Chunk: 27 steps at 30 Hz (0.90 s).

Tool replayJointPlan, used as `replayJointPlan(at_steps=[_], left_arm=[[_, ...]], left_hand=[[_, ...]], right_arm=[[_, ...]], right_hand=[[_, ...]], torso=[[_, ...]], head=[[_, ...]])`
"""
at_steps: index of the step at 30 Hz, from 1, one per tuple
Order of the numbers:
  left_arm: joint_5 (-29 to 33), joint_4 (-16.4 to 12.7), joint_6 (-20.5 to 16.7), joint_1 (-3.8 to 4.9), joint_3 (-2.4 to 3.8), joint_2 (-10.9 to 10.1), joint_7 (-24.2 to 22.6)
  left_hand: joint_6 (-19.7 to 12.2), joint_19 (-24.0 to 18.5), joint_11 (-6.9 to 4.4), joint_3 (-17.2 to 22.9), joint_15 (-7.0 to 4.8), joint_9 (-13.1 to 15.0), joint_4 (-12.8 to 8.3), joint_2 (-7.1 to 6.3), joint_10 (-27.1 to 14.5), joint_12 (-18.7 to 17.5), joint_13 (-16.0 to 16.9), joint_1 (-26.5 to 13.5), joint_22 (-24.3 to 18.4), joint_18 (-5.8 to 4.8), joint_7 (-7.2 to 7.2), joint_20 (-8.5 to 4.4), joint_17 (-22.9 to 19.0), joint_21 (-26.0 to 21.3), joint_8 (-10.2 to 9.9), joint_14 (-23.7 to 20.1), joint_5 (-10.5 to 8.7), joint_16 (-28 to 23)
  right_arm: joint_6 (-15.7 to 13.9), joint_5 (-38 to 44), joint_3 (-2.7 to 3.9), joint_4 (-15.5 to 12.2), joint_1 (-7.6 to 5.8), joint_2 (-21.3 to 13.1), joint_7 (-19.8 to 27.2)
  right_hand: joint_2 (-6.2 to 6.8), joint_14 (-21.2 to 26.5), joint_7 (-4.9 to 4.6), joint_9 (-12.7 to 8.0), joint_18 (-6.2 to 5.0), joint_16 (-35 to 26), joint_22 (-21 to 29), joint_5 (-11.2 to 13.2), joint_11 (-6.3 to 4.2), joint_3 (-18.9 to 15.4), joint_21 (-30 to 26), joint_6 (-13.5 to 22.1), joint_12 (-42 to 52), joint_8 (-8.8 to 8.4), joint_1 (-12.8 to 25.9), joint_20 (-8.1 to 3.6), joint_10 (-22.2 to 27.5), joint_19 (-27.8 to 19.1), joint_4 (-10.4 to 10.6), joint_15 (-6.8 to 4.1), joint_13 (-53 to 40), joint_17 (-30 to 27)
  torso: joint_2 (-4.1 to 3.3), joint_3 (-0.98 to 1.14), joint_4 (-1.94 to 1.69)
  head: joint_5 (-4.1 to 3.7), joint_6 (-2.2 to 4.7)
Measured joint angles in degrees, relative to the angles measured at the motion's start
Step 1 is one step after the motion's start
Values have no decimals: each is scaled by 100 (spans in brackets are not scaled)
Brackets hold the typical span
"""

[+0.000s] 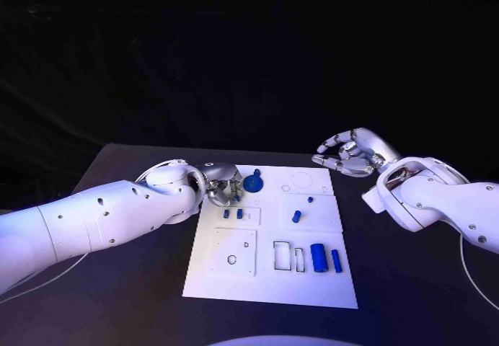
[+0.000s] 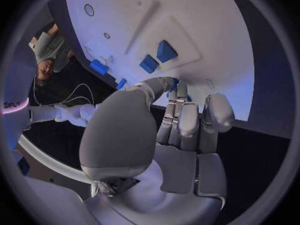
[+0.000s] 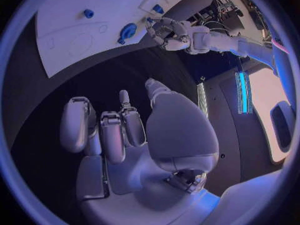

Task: Assemble the parts on the task board

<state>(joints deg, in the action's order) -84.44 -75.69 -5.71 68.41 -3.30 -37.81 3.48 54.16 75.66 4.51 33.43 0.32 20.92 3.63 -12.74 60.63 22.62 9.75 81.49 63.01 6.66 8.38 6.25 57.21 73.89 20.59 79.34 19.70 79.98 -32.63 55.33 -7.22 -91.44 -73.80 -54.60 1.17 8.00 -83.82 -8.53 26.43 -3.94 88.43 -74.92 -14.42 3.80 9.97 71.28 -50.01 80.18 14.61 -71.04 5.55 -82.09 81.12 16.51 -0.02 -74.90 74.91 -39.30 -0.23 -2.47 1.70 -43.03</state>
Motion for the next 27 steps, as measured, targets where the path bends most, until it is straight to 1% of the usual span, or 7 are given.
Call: replayJointPlan(at_steps=[3, 7, 9, 22, 24, 25, 27], left_arm=[[0, 2, 2, -2, -3, 0, 6], [-4, 3, 23, -12, -12, -3, 31], [-8, 3, 35, -14, -13, -6, 48], [-46, -3, 39, -14, -13, -27, 173], [-57, -3, 36, -13, -12, -35, 194], [-61, -3, 35, -13, -11, -40, 202], [-70, 0, 28, -13, -10, -59, 217]], left_hand=[[-58, -3, 16, 0, 14, -36, 0, -49, -16, -107, -31, -49, -56, 0, 58, -3, -41, -20, -119, -14, 0, 0], [-430, -119, 208, -32, 141, -159, 1, -162, -147, -317, -89, -162, -179, 0, 246, 76, -186, -110, -415, -111, 0, -37], [-494, -155, 262, -40, 185, -186, 8, -180, -201, -384, -108, -180, -231, 0, 309, 112, -237, -137, -486, -143, 0, -37], [-633, -206, 317, -95, 237, -233, 33, -211, -341, -466, -130, -211, -350, 0, 368, 163, -351, -218, -596, -195, 0, -56], [-633, -252, 317, -95, 257, -233, 33, -211, -341, -466, -130, -211, -405, 0, 368, 185, -420, -265, -596, -215, 0, -81], [-633, -271, 319, -95, 270, -233, 33, -211, -343, -470, -130, -211, -432, 0, 368, 182, -454, -283, -596, -228, 0, -92], [-633, -309, 340, -95, 287, -237, 33, -211, -404, -512, -137, -211, -498, 0, 368, 204, -505, -325, -596, -246, 0, -92]], right_arm=[[0, 0, 0, 0, 0, -2, 0], [0, 0, 0, 1, 0, -6, 0], [0, 0, 0, 2, 0, -7, 0], [2, 14, 0, 11, 0, -8, -12], [7, 21, 0, 18, 0, -8, -20], [12, 24, 0, 25, 0, -8, -25], [28, 33, 0, 47, 0, -7, -39]], right_hand=[[0, 0, 0, 0, 0, 0, 0, 0, 0, -7, -5, 0, 0, 0, 0, 0, 0, 0, -7, 0, 0, 0], [0, 0, 0, -1, 0, 0, 0, 0, 0, -7, -23, 0, 0, 0, 0, 0, 0, 0, -7, 0, 0, 0], [0, 0, 0, -1, 0, 0, 1, 0, 0, -7, -23, 0, 0, 0, 0, 0, 0, 0, -7, 0, 0, 0], [-23, -21, 0, 4, -1, -58, 1, 0, 1, -29, -217, 0, -123, 0, -23, 0, 82, -82, 12, -21, -5, -1], [-23, -21, 0, 4, -36, -125, 82, 0, 5, -55, -369, 0, -281, 0, -23, -1, 231, -171, -6, -21, -5, -1], [-26, -21, -1, 3, -91, -165, 154, 0, 2, -59, -478, 5, -465, 0, -26, 2, 377, -221, -3, -21, 20, -1], [-85, -21, 4, 4, -102, -260, 338, 0, -4, -80, -760, 40, -1041, 24, -85, -5, 811, -349, 17, -21, 406, -1]], torso=[[1, 1, 1], [1, 1, 1], [0, 1, 2], [-2, -7, -2], [-1, -7, -2], [0, -7, -2], [2, -8, -2]], head=[[2, 5], [2, 9], [2, 11], [-22, 6], [-22, 6], [-20, 7], [-17, 14]])
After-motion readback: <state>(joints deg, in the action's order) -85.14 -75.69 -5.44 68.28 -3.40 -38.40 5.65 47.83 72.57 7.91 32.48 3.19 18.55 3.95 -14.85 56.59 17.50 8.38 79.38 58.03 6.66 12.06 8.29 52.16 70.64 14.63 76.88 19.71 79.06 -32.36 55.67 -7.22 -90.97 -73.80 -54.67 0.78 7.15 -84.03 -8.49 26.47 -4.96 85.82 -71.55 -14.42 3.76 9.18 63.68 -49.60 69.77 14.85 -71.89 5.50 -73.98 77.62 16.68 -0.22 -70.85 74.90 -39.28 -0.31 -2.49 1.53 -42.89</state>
